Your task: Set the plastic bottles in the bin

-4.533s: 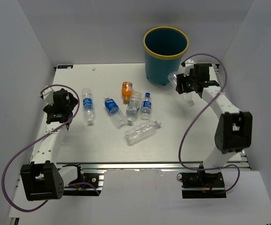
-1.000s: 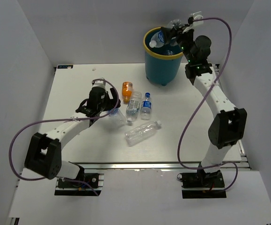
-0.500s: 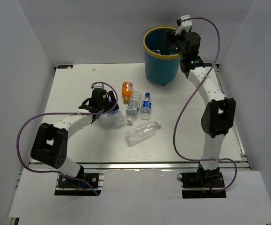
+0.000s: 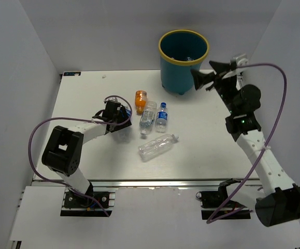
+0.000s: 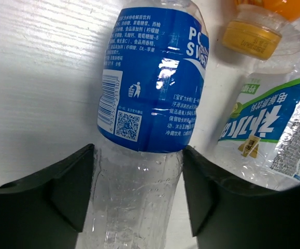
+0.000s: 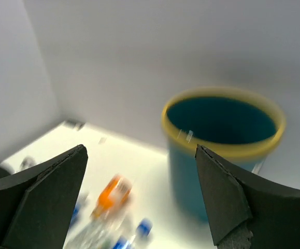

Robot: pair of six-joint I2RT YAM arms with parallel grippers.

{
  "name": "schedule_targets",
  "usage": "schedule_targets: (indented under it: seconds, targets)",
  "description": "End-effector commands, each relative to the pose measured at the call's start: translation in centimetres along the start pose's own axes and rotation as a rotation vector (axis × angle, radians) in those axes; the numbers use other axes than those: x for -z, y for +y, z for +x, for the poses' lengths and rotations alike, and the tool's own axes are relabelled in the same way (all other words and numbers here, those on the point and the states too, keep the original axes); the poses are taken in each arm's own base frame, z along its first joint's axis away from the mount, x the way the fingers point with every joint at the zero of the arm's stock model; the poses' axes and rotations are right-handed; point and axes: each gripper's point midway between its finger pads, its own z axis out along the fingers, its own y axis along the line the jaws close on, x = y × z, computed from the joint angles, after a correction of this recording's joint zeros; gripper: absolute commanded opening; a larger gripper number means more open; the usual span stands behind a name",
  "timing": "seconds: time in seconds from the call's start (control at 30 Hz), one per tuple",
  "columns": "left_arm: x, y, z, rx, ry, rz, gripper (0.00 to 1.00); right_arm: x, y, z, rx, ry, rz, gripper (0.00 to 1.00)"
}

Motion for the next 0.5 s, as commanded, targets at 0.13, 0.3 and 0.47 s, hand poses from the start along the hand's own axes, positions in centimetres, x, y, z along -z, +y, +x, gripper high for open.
schedule_targets:
  seconds: [0.13,0.3,0.47]
  targets:
    - [2.4,-0.9,-2.7,-0.022,-0.091,0.022,0.52,5.2,5.8,7.7,-0.283,0.169,-0.227,0.89]
    - [8.2,-4.5,-4.4,-0.147,-0.211,0.275,0.45,6.8,9.3,10.4,-0.433,0.285,-0.418,0.89]
    - [14.3,-10.8,-1.5,-0.349,-0.229,0.671,0.49,7.6,12.5,12.3,-0.568,0.332,-0.588,0.89]
